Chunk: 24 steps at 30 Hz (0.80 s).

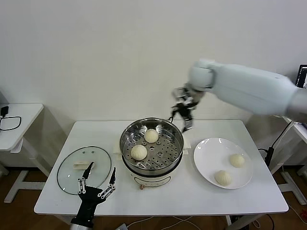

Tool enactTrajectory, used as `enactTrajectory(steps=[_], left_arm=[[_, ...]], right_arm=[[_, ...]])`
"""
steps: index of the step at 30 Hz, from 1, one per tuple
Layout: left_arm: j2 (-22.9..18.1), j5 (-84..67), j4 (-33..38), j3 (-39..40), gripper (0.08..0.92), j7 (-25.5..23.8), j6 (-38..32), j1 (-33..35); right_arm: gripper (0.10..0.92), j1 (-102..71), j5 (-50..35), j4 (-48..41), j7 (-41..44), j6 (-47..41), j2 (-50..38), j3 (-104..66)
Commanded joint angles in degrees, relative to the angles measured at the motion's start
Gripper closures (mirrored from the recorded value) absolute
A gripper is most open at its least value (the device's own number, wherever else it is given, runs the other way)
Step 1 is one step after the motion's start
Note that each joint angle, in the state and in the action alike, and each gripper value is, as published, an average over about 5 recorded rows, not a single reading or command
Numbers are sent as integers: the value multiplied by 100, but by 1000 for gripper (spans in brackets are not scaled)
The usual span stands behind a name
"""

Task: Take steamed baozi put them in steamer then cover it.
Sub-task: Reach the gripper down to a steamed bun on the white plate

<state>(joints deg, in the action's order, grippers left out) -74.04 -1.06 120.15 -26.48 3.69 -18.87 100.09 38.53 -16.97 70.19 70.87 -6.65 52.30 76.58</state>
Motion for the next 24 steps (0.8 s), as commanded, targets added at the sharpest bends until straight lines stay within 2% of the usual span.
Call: enactTrajectory(steps=[1, 10, 24], left_arm=[[-3, 12, -6, 37, 177, 0, 13, -12], [-21, 34, -18, 19, 177, 2, 9, 48], [-27, 51, -53, -5, 177, 13, 21, 103]], right_arm=[[203, -513, 708, 11, 520, 446, -1554, -126], [203, -1928, 980, -64, 402, 583, -1694, -588], [203, -2891, 1103, -249, 144, 552, -1399, -1107]])
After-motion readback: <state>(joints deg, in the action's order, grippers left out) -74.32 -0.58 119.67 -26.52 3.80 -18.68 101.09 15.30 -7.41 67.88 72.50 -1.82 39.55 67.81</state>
